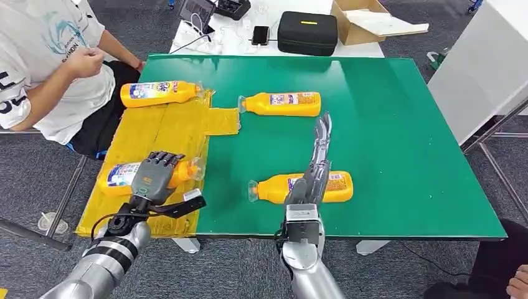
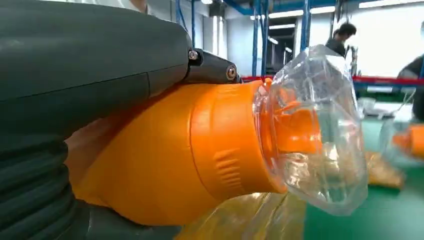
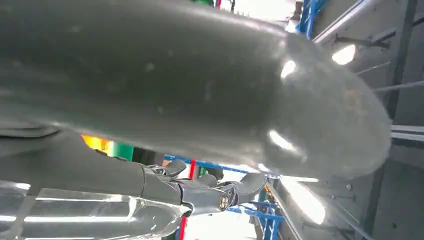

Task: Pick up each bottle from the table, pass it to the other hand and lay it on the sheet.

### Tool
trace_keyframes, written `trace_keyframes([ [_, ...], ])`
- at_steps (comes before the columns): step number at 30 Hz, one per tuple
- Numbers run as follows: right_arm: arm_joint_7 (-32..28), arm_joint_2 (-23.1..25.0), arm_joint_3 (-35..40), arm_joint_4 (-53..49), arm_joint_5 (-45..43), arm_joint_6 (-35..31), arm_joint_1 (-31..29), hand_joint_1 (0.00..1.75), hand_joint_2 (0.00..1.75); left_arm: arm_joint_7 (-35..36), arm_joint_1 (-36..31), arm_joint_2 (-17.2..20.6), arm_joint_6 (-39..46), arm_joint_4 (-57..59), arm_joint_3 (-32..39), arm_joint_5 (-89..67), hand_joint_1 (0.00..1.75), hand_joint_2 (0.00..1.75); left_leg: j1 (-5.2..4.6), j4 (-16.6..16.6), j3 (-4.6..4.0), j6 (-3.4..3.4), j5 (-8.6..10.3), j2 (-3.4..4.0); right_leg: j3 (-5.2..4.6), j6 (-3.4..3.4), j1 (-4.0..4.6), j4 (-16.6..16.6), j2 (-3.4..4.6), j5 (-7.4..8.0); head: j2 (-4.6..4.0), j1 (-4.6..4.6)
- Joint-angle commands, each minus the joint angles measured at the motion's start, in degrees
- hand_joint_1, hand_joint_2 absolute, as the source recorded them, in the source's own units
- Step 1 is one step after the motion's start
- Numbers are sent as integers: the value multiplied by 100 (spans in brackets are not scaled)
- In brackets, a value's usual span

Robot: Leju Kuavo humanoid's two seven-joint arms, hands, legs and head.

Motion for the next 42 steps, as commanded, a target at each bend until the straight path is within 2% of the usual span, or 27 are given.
trace_keyframes([
  [1,13,-171,126,560,-39,142,-218,0,0,79,-313,208,-241,703,-383,-147,175,175,5,-3,19,4,-4,13,20,-8,7,-8,6,1,0,2],
  [7,13,-135,130,663,-28,208,-206,0,0,141,-319,212,-403,742,-362,-131,175,175,7,-4,31,5,-9,15,33,-13,11,-10,4,-3,0,2],
  [8,13,-127,129,682,-9,218,-190,0,0,81,-307,191,-538,751,-233,32,175,175,4,-2,17,4,-6,10,19,-8,7,-5,3,-2,0,0],
  [10,13,-100,101,733,0,252,-191,0,0,-16,-295,178,-813,745,-47,272,175,175,10,-5,48,8,-15,22,51,-20,17,-14,6,-7,0,2],
  [12,13,-78,83,777,14,291,-191,0,0,-132,-276,162,-1095,713,154,542,175,175,4,-3,20,5,-6,11,23,-10,8,-7,4,-1,0,2],
  [13,13,-70,82,799,25,311,-194,0,0,-178,-259,150,-1181,688,239,655,141,175,6,-4,28,6,-8,17,31,-12,10,-9,7,-1,0,2],
  [14,13,-56,72,834,28,336,-200,0,0,-264,-254,136,-1426,674,330,805,66,175,2,-3,14,4,-4,11,16,-7,5,-6,5,1,0,0],
  [15,13,-47,66,864,34,359,-206,0,0,-320,-234,131,-1563,641,390,910,23,175,7,-6,40,8,-10,22,42,-15,12,-13,9,-1,0,2],
  [16,18,-41,63,903,51,389,-215,0,0,-381,-215,118,-1743,606,450,1034,3,175,5,-5,29,6,-7,18,32,-12,10,-10,8,0,0,0],
  [23,20,-23,33,962,58,429,-218,0,0,-484,-168,114,-2056,540,515,1233,0,175,1,-11,50,5,-5,24,47,-11,5,-12,16,4,0,0],
  [24,21,-14,16,970,65,448,-213,0,0,-516,-158,119,-2225,529,527,1325,0,0,-1,-8,43,4,-3,15,41,-7,2,-7,9,3,0,2],
  [31,13,-2,-64,1046,92,455,-187,0,0,-732,-1,162,-2704,352,660,1811,0,0,2,-7,44,4,-3,16,45,-6,5,-8,10,3,0,0],
  [42,13,13,-95,1055,100,445,-172,0,0,-765,-4,180,-2870,297,636,1982,0,0,1,-8,45,2,10,6,49,-14,3,-6,1,9,2,2],
])
